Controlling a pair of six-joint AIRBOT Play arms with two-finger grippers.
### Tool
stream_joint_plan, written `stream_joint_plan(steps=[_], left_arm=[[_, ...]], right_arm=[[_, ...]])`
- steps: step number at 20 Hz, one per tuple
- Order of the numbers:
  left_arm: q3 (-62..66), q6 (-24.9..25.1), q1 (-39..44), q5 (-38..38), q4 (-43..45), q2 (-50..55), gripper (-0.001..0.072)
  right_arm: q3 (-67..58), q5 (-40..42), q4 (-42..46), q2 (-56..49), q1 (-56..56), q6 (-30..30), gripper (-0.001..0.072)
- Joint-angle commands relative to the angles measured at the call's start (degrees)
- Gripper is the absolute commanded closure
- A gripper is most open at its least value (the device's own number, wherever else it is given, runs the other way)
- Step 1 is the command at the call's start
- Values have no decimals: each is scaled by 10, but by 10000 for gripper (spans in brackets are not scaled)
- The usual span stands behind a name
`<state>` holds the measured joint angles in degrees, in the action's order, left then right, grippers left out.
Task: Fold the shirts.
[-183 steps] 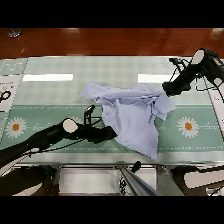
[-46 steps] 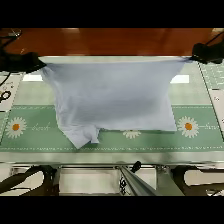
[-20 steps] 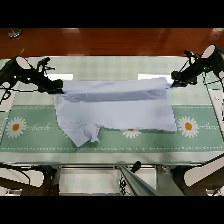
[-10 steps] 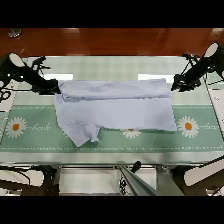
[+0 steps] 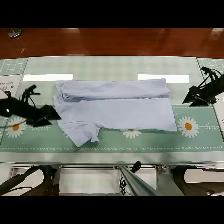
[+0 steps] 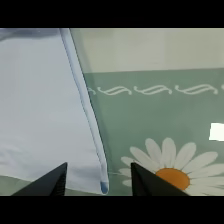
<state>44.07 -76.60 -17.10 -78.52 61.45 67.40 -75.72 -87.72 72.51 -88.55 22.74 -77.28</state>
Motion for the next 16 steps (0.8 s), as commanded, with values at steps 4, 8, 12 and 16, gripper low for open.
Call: stream_joint_plan(steps=[4, 8, 12, 16], left_arm=[[-178, 19, -7, 43, -37, -66, 13], [-192, 20, -7, 78, -41, -66, 15], [-192, 20, -7, 131, -77, -64, 19], [-192, 17, 16, 203, -130, -60, 183]], right_arm=[[53, 36, -59, 30, 19, 16, 219], [53, 34, -63, 30, 19, 15, 220], [53, 33, -65, 30, 18, 15, 221], [53, 28, -64, 30, 18, 15, 222]])
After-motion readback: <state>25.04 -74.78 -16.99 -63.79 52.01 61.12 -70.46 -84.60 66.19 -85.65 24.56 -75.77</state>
